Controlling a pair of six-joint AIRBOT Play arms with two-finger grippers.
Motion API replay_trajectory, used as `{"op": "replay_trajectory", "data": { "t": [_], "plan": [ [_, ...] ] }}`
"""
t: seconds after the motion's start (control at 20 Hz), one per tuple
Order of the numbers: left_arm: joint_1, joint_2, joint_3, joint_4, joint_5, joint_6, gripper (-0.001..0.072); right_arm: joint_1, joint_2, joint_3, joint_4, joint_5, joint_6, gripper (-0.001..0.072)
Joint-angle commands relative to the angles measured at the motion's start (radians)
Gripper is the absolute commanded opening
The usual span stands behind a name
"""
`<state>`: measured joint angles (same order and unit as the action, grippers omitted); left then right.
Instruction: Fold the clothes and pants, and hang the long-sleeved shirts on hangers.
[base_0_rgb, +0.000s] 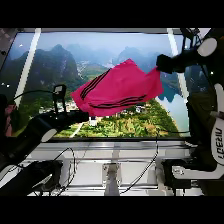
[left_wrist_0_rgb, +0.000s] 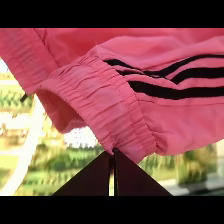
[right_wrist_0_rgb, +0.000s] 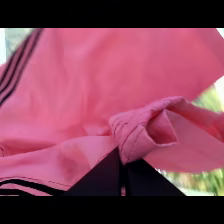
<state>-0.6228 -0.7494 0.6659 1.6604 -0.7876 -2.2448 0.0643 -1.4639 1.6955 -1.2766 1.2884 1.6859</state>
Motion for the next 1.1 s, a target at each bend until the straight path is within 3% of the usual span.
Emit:
{"op": "replay_trajectory", "data": {
  "t": [0.0,0.15,0.25,0.55,0.8,1.05],
  "plan": [
    [0.052,-0.011,0.002,-0.022,0.092,-0.019,0.0005,0.026,-0.097,0.163,-0.034,0.015,0.034,0.0001],
    [0.059,-0.011,0.003,-0.022,0.151,-0.021,0.0005,0.026,-0.124,0.193,-0.041,0.021,0.036,0.0001],
    [0.095,-0.012,0.003,-0.022,0.212,-0.083,0.0005,0.031,-0.139,0.193,-0.039,-0.023,0.036,0.0],
    [0.206,-0.088,0.003,-0.022,0.371,-0.14,0.0006,0.068,-0.217,0.193,-0.009,-0.286,0.084,0.0],
    [0.227,-0.21,0.003,-0.022,0.449,-0.158,0.0008,0.08,-0.311,0.193,-0.002,-0.497,0.261,0.0001],
    [0.227,-0.304,0.003,-0.022,0.575,-0.158,0.0008,0.08,-0.38,0.195,-0.002,-0.525,0.407,0.0]
  ]
}}
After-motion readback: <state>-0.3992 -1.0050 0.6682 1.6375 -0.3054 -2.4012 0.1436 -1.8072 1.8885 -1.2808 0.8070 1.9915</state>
